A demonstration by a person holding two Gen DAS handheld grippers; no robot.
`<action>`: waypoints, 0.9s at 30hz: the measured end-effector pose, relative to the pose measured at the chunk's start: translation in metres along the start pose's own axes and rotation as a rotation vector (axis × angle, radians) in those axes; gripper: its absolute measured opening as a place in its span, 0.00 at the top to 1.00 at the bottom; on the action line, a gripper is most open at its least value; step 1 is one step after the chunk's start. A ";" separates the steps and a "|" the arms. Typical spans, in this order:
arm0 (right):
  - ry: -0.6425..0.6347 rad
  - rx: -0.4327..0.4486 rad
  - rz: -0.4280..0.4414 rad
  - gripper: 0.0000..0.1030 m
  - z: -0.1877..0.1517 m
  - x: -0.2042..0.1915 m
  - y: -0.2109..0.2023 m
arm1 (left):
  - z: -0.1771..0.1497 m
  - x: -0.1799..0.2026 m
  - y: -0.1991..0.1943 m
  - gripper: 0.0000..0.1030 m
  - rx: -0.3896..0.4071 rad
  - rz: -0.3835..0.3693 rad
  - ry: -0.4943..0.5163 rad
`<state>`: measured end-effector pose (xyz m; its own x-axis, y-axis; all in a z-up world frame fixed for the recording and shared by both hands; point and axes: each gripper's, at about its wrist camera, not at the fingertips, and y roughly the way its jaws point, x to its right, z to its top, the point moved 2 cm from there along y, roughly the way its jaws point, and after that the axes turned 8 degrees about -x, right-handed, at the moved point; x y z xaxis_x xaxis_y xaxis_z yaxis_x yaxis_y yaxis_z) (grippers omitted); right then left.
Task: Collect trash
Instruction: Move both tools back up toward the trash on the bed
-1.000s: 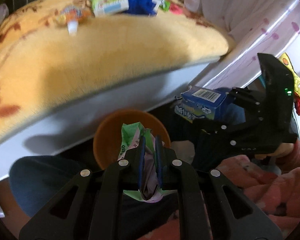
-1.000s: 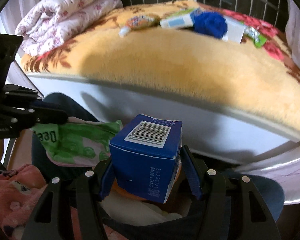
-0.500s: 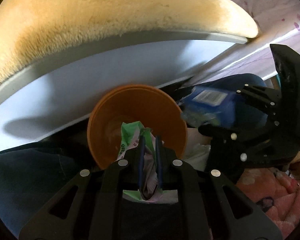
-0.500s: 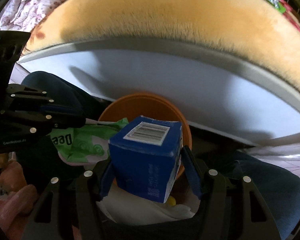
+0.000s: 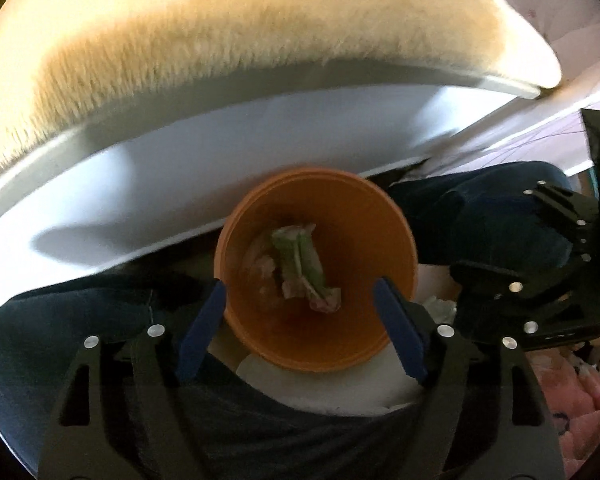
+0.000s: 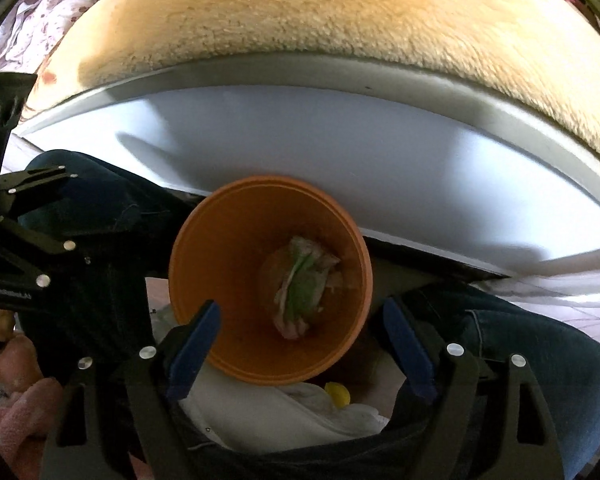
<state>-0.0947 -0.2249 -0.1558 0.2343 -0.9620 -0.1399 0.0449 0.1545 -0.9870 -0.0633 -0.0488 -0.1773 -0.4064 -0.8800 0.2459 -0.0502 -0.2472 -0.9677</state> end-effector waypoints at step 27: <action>0.034 0.274 -0.046 0.17 0.016 0.011 -0.086 | 0.036 0.012 -0.118 0.15 0.331 0.103 -0.027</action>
<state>-0.0802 -0.2453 -0.0713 0.1936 -0.9757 -0.1023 0.3168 0.1609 -0.9347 -0.0290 -0.0447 -0.0582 -0.3695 -0.9165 0.1535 0.2902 -0.2707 -0.9179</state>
